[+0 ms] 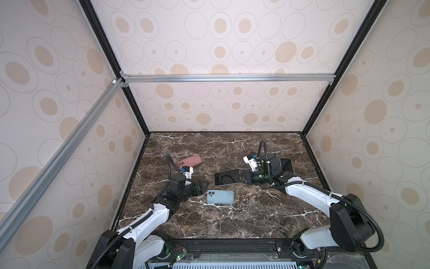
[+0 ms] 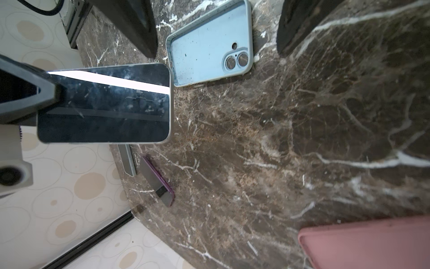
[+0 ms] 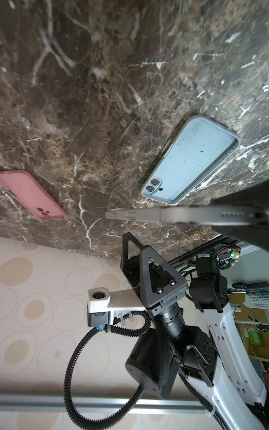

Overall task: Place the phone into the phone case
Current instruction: 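Lower the phone with both grippers into the light-blue case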

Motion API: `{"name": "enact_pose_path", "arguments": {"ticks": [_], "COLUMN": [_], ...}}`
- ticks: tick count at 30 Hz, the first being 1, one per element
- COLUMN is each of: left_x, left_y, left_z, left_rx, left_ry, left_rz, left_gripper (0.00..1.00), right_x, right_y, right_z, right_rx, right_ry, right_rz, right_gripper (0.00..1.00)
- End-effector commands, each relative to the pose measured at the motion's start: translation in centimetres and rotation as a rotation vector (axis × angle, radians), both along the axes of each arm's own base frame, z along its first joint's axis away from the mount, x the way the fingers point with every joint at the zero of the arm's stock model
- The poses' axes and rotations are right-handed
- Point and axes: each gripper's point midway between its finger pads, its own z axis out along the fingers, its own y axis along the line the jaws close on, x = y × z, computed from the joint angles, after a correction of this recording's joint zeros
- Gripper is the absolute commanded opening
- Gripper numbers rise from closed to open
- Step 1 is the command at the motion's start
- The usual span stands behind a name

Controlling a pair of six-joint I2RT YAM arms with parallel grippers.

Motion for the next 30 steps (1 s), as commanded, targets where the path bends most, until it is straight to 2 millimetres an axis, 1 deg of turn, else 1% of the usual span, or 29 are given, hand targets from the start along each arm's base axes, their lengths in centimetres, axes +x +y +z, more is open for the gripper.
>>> {"name": "enact_pose_path", "arguments": {"ticks": [1,3,7,10,12,16,19,22,24,25,30], "left_x": [-0.7,-0.9,-1.3,-1.6,-1.9,-2.4,-2.4,-2.4,-2.7,-2.3,-2.4], "left_y": [0.3,0.2,-0.1,-0.1,-0.3,-0.8,-0.7,-0.8,-0.8,-1.0,-1.3], "left_z": [-1.5,-1.9,-2.5,-3.2,-3.6,-4.3,-4.9,-5.1,-5.5,-5.1,-5.7], "left_rx": [0.016,0.006,-0.009,-0.009,-0.022,-0.057,-0.049,-0.052,-0.055,-0.067,-0.085], "left_ry": [0.048,0.064,0.096,0.119,0.131,0.162,0.175,0.174,0.190,0.166,0.177], "left_rz": [-0.001,-0.007,-0.017,-0.019,-0.025,-0.046,-0.043,-0.042,-0.045,-0.049,-0.061], "left_gripper": [0.73,0.68,0.65,0.59,0.55,0.49,0.48,0.46,0.45,0.44,0.40], "right_x": [-0.8,-1.4,-2.3,-2.6,-2.6,-2.4,-2.3,-2.3,-2.3,-2.3,-2.3], "right_y": [0.5,0.8,1.0,1.1,1.3,1.9,2.1,2.2,2.2,2.3,2.3], "right_z": [-0.9,-1.5,-2.6,-3.7,-4.4,-5.0,-5.5,-5.7,-5.9,-6.0,-6.7], "right_rx": [-0.009,-0.013,-0.023,-0.031,-0.028,0.008,0.018,0.021,0.019,0.019,0.012], "right_ry": [0.025,0.052,0.092,0.127,0.150,0.182,0.200,0.211,0.216,0.220,0.239], "right_rz": [0.007,0.009,0.009,0.014,0.014,0.015,0.015,0.017,0.016,0.018,0.019], "right_gripper": [0.00,0.00,0.00,0.00,0.00,0.00,0.00,0.00,0.00,0.00,0.00]}}
